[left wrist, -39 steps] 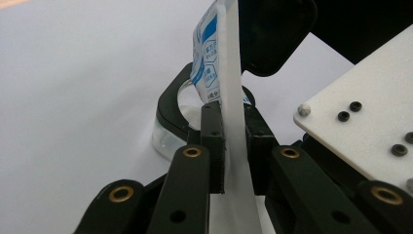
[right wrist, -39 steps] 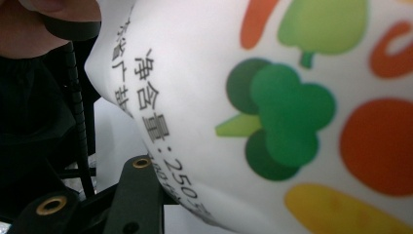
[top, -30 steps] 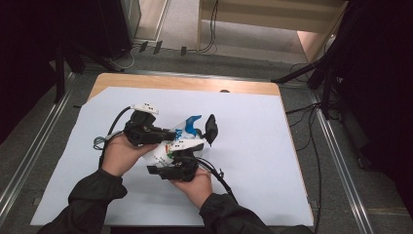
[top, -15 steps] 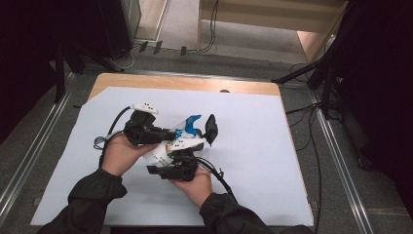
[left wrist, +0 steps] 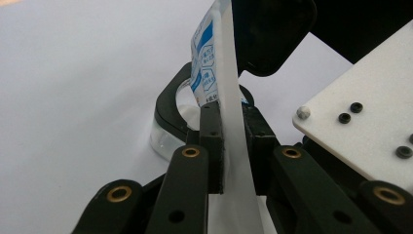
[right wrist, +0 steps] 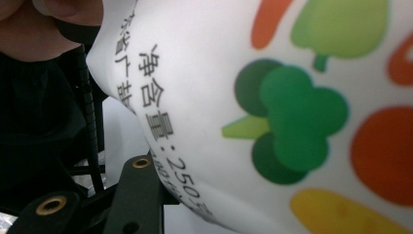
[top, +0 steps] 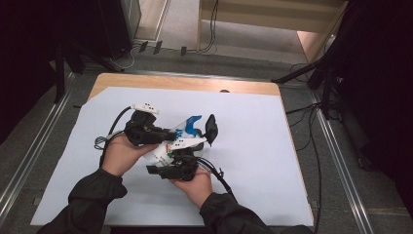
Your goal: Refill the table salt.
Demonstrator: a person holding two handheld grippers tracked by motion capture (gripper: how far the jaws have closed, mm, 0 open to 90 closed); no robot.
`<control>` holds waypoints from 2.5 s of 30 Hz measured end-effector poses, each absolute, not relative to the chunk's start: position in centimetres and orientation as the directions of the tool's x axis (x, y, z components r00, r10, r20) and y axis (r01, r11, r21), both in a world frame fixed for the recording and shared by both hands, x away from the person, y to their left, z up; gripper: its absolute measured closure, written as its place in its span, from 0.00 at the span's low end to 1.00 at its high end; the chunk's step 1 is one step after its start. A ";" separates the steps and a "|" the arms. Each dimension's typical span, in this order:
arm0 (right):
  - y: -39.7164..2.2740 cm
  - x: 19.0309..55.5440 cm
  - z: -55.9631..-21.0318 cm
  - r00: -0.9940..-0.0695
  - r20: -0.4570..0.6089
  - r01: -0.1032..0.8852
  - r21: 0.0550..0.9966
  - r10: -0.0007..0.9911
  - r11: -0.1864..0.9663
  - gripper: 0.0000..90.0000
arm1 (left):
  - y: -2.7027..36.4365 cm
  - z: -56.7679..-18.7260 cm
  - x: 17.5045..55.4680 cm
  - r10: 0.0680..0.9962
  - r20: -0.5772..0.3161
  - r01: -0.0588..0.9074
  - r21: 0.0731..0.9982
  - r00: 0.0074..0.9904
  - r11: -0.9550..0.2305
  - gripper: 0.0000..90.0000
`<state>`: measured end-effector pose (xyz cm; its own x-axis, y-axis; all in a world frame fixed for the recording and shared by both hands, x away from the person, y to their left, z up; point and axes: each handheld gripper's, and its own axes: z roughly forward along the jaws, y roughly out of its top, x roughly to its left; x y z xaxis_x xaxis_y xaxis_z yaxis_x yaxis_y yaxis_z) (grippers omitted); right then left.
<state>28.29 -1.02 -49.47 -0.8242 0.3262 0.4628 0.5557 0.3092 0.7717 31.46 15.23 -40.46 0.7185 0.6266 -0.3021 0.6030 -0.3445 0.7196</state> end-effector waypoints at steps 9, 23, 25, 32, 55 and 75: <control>-1.0 28.3 -49.3 -0.819 0.476 0.565 0.768 0.321 0.303 0.65 | 15.2 -40.3 31.5 0.628 -0.298 0.601 0.720 0.719 -0.347 0.92; -0.9 28.3 -49.2 -0.822 0.468 0.559 0.771 0.322 0.304 0.64 | 15.1 -40.3 31.4 0.628 -0.296 0.597 0.726 0.720 -0.343 0.92; -0.9 28.3 -49.2 -0.824 0.465 0.557 0.772 0.325 0.306 0.64 | 15.1 -40.2 31.4 0.629 -0.299 0.599 0.725 0.718 -0.340 0.92; -0.9 28.4 -49.2 -0.821 0.468 0.560 0.771 0.327 0.304 0.64 | 15.0 -40.3 31.5 0.628 -0.298 0.599 0.724 0.718 -0.341 0.92; -0.9 28.6 -49.2 -0.816 0.482 0.569 0.766 0.320 0.298 0.65 | 14.8 -40.3 31.5 0.629 -0.292 0.594 0.729 0.720 -0.340 0.91; -1.0 28.7 -49.2 -0.813 0.486 0.573 0.764 0.321 0.297 0.64 | 14.7 -40.4 31.5 0.630 -0.290 0.593 0.729 0.721 -0.342 0.91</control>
<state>28.67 -0.97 -49.16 -0.8132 0.3209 0.4855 0.5732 0.2971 0.7637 31.52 14.73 -40.35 0.7206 0.6296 -0.2905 0.5927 -0.3418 0.7293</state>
